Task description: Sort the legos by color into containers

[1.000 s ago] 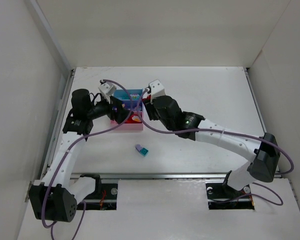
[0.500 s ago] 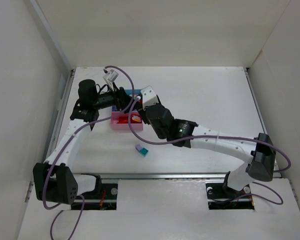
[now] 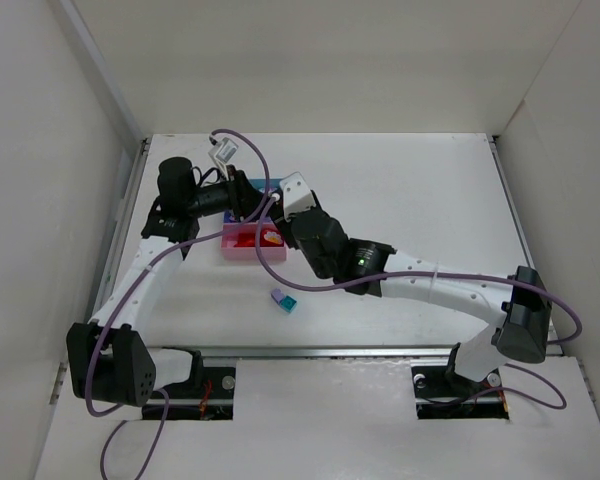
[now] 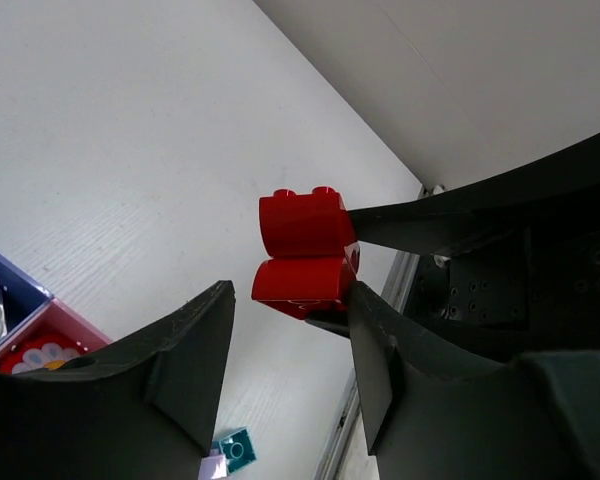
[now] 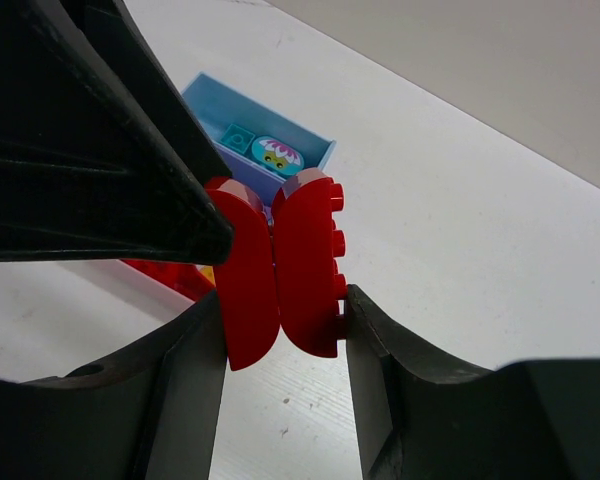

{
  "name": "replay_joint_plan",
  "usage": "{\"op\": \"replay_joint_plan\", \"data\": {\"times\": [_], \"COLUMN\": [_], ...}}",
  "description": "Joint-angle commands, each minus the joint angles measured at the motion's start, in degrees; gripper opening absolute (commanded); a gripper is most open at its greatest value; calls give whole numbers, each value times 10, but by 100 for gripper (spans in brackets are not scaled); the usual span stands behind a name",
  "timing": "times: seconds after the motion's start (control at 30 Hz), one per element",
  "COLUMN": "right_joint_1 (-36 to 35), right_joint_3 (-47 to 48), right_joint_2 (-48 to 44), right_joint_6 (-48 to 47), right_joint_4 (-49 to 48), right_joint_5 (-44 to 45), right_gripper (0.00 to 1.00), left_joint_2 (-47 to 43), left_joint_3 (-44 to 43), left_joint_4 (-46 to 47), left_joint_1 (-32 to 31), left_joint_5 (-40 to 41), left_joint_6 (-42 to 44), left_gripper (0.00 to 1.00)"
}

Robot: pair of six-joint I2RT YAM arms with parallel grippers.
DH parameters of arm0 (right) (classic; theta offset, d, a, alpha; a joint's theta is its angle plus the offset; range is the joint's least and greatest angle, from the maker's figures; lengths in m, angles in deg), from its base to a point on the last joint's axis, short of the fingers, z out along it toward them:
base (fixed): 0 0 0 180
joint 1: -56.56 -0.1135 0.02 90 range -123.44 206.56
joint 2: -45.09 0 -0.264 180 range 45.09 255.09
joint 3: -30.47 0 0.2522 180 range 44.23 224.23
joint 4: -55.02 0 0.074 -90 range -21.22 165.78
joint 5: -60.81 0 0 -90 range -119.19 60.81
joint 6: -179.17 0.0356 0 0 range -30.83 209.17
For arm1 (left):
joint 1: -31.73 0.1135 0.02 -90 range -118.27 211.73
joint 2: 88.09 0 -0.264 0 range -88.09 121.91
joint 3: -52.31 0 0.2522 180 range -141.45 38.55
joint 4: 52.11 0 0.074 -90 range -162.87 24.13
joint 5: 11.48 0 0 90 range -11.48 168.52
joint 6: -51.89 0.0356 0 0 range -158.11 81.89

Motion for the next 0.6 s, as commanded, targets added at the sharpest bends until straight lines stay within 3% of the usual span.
{"op": "replay_joint_plan", "data": {"times": [0.0, 0.23, 0.3, 0.33, 0.4, 0.47, 0.57], "right_joint_1": [-1, -1, -1, -1, -1, -1, -1], "right_joint_3": [31, 31, 31, 31, 31, 31, 36], "right_joint_2": [-6, 0, 0, 0, 0, 5, 5], "right_joint_6": [-3, -3, -3, -3, -3, -3, -3], "right_joint_4": [-44, -49, -49, -49, -49, -49, -49], "right_joint_5": [1, -28, -34, -39, -45, -45, -45], "right_gripper": [0, 0, 0, 0, 0, 0, 0], "left_joint_2": [-10, -10, -4, -4, -4, -4, -4], "left_joint_3": [-30, -30, -30, -30, -30, -30, -30], "left_joint_4": [-12, 12, 18, 23, 23, 23, 18], "left_joint_1": [-3, -3, -3, -3, -3, -3, -3], "left_joint_5": [-17, -17, -12, -12, -7, -7, -7], "left_joint_6": [26, 3, -3, -3, -3, -3, -3], "left_gripper": [45, 24, 26, 49, 61, 63, 43]}}
